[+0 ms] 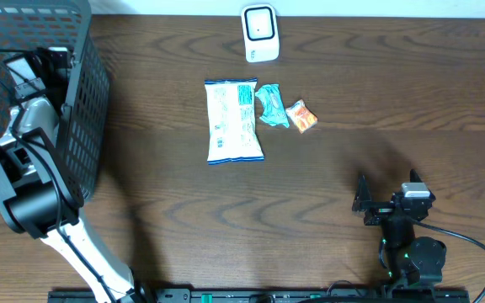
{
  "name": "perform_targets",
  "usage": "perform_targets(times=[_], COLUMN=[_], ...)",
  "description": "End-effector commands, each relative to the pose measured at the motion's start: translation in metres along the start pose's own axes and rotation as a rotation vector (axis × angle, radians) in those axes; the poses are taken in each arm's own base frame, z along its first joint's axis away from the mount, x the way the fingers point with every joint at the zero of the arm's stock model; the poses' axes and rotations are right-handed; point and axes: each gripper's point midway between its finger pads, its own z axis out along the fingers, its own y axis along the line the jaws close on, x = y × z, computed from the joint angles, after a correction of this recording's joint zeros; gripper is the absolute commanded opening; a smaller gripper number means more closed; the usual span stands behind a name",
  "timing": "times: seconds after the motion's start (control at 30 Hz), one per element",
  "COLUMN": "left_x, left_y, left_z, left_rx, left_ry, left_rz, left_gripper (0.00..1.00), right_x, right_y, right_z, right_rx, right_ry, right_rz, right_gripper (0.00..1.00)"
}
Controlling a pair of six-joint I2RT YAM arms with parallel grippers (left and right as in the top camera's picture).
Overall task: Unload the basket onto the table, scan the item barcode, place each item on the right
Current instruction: 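Reach into the basket and grasp the teal Kleenex tissue pack, left gripper, then carry the Kleenex pack under the scanner face with the left gripper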
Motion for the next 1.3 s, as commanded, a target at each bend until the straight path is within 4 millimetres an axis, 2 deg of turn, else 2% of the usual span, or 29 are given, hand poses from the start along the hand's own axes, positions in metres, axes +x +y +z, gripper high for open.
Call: perform_targets(times=[0.0, 0.07, 0.1, 0.23, 0.4, 0.5, 0.57, 0.63, 0.67, 0.7, 0.83, 0.87, 0.9, 1.0, 1.03, 1.1, 1.17, 1.27], left_x=[0.015, 0.016, 0.016, 0.016, 0.003, -0.019, -0.037, -0.064, -0.072, -0.084, -0.113, -0.123, -0.135, -0.158, -0.168, -0.178, -0.187, -0.196], left_y=[-0.014, -0.014, -0.013, -0.013, -0.009, 0.005, 0.018, 0.038, 0.043, 0.049, 0.058, 0.056, 0.047, 0.025, 0.009, -0.018, -0.042, -0.066], left_z=[0.018, 0.018, 0.018, 0.018, 0.008, -0.014, -0.035, -0.075, -0.088, -0.110, -0.175, -0.198, -0.223, -0.271, -0.293, -0.322, -0.348, -0.368], left_rx=[0.049, 0.046, 0.046, 0.045, 0.034, 0.005, -0.016, -0.046, -0.051, -0.057, -0.070, -0.058, -0.023, 0.065, 0.132, 0.259, 0.374, 0.452], left_ry=[0.032, 0.034, 0.034, 0.035, 0.008, -0.052, -0.103, -0.188, -0.213, -0.254, -0.363, -0.401, -0.442, -0.531, -0.568, -0.611, -0.646, -0.663], left_rz=[0.009, 0.009, 0.008, 0.006, -0.077, -0.182, -0.269, -0.401, -0.438, -0.485, -0.564, -0.573, -0.555, -0.499, -0.462, -0.401, -0.388, -0.425], left_gripper=[0.55, 0.43, 0.30, 0.08, 0.07, 0.07, 0.08, 0.07, 0.07, 0.07, 0.07, 0.07, 0.07, 0.07, 0.07, 0.07, 0.07, 0.07], right_x=[0.001, 0.001, 0.001, 0.001, 0.001, 0.001, 0.001, 0.001, 0.001, 0.001, 0.001, 0.001, 0.001, 0.001, 0.001, 0.001, 0.001, 0.001], right_y=[-0.002, -0.002, -0.002, -0.002, -0.002, -0.002, -0.002, -0.002, -0.002, -0.002, -0.002, -0.002, -0.002, -0.002, -0.002, -0.002, -0.002, -0.002], right_z=[0.000, 0.000, 0.000, 0.000, 0.000, 0.000, 0.000, 0.000, 0.000, 0.000, 0.000, 0.000, 0.000, 0.000, 0.000, 0.000, 0.000, 0.000], right_rx=[0.011, 0.011, 0.011, 0.011, 0.011, 0.011, 0.011, 0.011, 0.011, 0.011, 0.011, 0.011, 0.011, 0.011, 0.011, 0.011, 0.011, 0.011], right_ry=[0.000, 0.000, 0.000, 0.000, 0.000, 0.000, 0.000, 0.000, 0.000, 0.000, 0.000, 0.000, 0.000, 0.000, 0.000, 0.000, 0.000, 0.000], right_rz=[0.011, 0.011, 0.011, 0.011, 0.011, 0.011, 0.011, 0.011, 0.011, 0.011, 0.011, 0.011, 0.011, 0.011, 0.011, 0.011, 0.011, 0.011], right_gripper=[0.99, 0.99, 0.99, 0.99, 0.99, 0.99, 0.99, 0.99, 0.99, 0.99, 0.99, 0.99, 0.99, 0.99, 0.99, 0.99, 0.99, 0.99])
